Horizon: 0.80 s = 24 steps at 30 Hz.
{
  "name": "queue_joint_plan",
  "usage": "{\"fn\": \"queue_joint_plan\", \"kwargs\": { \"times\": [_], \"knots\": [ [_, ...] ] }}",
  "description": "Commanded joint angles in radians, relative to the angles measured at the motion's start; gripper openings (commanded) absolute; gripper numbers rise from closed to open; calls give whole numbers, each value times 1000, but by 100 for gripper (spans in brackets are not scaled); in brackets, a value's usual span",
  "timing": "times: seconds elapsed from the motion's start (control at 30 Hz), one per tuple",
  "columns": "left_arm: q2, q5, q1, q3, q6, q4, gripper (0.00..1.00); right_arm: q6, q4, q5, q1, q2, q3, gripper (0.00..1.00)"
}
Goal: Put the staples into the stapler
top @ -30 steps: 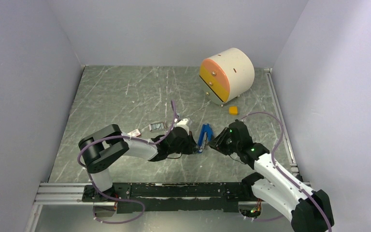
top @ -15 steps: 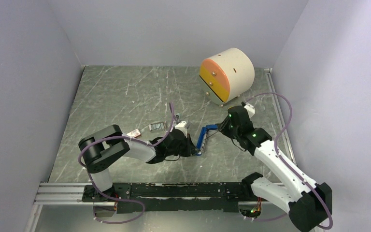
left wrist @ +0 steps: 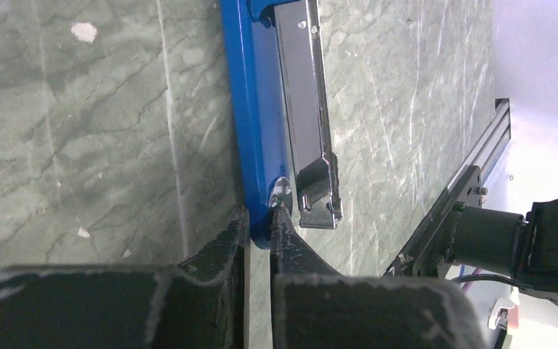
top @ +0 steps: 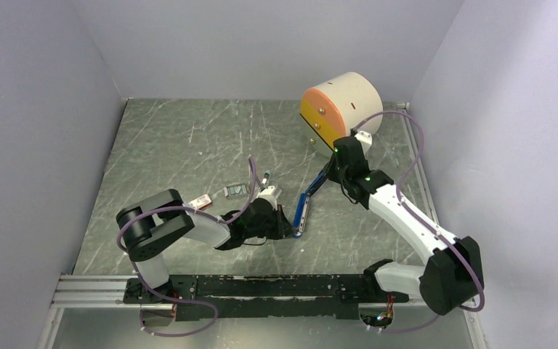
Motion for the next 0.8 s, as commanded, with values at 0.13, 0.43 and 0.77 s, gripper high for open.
{"fn": "queue_joint_plan", "kwargs": {
  "times": [0.13, 0.43, 0.77],
  "knots": [
    [13, 30, -20, -85, -10, -25, 12, -74, 158, -171, -33, 144, 90, 19],
    [-19, -3, -18, -105, -26, -69, 18, -69, 138, -279, -36, 262, 142, 34],
    [-3, -3, -17, -95, -36, -105, 23, -96, 153, -397, -36, 331, 163, 51]
  ]
}}
